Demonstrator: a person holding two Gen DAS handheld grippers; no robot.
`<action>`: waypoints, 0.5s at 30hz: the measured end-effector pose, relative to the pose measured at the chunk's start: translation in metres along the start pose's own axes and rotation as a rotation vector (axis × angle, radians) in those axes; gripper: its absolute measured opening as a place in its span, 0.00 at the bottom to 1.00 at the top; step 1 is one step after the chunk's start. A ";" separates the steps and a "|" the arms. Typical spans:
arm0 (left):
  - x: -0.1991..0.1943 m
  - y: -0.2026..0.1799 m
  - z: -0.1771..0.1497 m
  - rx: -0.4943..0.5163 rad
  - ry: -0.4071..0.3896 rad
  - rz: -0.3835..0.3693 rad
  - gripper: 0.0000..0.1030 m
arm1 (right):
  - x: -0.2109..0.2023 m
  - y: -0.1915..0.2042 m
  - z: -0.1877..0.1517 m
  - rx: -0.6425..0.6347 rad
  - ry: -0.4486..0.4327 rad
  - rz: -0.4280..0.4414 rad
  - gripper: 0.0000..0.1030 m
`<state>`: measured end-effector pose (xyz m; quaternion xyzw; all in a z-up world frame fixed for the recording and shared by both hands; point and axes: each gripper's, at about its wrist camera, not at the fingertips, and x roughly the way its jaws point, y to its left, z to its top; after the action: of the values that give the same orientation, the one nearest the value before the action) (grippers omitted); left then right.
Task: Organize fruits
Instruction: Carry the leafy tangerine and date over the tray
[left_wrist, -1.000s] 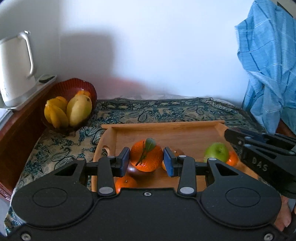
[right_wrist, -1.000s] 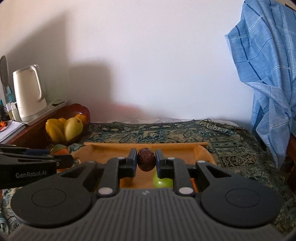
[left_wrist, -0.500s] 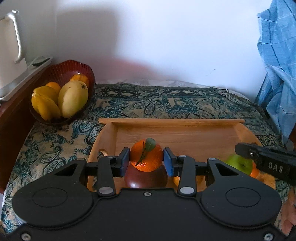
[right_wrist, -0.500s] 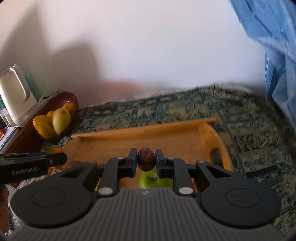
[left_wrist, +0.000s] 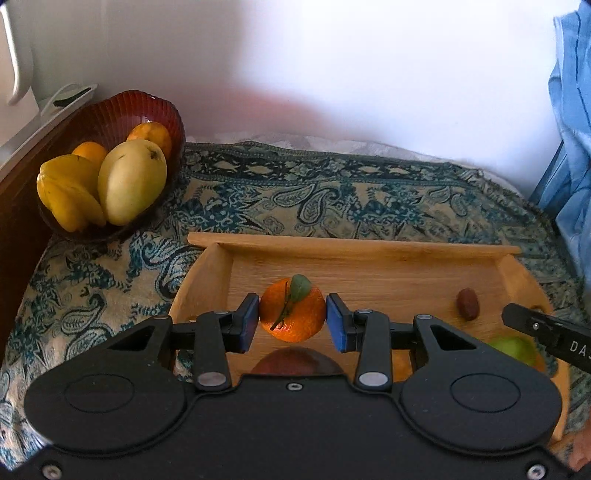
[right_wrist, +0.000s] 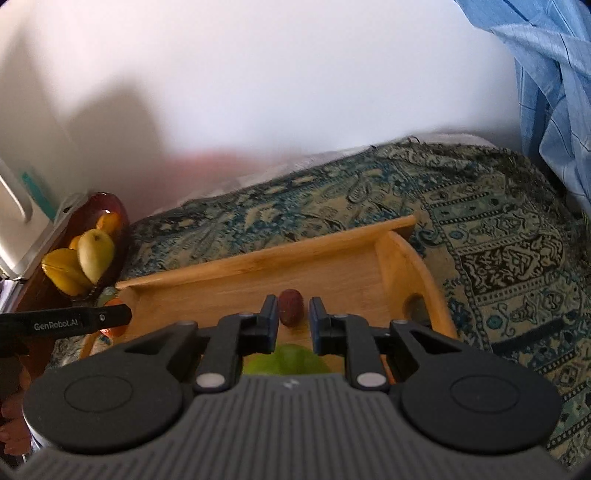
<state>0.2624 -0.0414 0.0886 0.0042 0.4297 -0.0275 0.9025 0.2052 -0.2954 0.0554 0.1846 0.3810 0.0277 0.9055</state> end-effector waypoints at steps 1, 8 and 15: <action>0.003 -0.001 -0.001 0.008 0.005 0.008 0.37 | 0.003 -0.001 0.000 0.002 0.013 -0.004 0.20; 0.018 -0.002 -0.002 0.022 0.024 0.038 0.37 | 0.011 -0.003 0.000 0.020 0.033 0.008 0.20; 0.026 -0.005 -0.007 0.034 0.035 0.046 0.37 | 0.014 0.000 -0.001 0.022 0.036 0.011 0.20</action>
<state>0.2733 -0.0473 0.0645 0.0299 0.4445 -0.0139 0.8952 0.2146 -0.2928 0.0456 0.1960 0.3963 0.0318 0.8964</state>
